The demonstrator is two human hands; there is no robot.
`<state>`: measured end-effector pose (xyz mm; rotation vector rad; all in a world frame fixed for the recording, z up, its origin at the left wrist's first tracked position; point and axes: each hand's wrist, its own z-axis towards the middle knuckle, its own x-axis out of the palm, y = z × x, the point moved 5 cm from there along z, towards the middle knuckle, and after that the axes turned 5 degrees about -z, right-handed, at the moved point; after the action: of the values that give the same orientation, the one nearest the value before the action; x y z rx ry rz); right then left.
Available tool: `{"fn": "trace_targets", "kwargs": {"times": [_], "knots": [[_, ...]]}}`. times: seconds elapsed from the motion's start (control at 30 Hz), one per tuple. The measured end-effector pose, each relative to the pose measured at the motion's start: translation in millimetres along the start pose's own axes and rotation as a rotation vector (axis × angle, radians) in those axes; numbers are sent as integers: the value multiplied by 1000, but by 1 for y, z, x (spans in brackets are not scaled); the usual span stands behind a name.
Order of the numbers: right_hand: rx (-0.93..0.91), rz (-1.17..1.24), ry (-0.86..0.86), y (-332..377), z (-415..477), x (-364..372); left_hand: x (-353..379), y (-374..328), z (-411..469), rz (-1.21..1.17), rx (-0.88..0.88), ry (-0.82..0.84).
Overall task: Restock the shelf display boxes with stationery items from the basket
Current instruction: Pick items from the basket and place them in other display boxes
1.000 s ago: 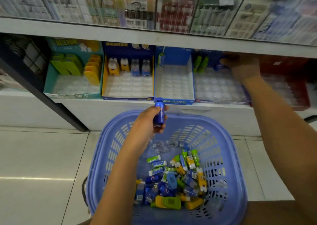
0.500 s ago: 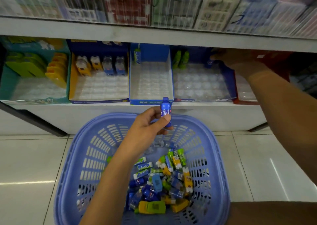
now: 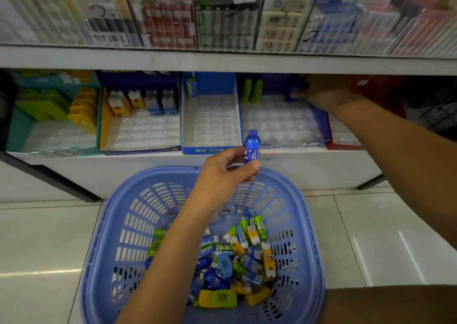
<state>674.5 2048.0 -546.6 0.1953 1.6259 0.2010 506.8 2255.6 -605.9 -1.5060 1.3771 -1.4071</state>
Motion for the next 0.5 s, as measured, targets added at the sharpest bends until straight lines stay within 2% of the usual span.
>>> {"fn": "trace_targets", "kwargs": {"times": [0.07,0.17,0.23,0.37,0.5], "knots": [[-51,86,20,10,-15,-2,2,-2,2,66,24,-45],[-163,493,318,37,-67,3,11,-9,8,226,126,-130],[-197,625,398,43,-90,-1,21,-16,11,372,227,-186],[-160,732,295,35,-101,-16,43,-21,19,450,327,-280],[-167,670,189,20,-94,-27,56,-24,36,507,346,-281]]}}
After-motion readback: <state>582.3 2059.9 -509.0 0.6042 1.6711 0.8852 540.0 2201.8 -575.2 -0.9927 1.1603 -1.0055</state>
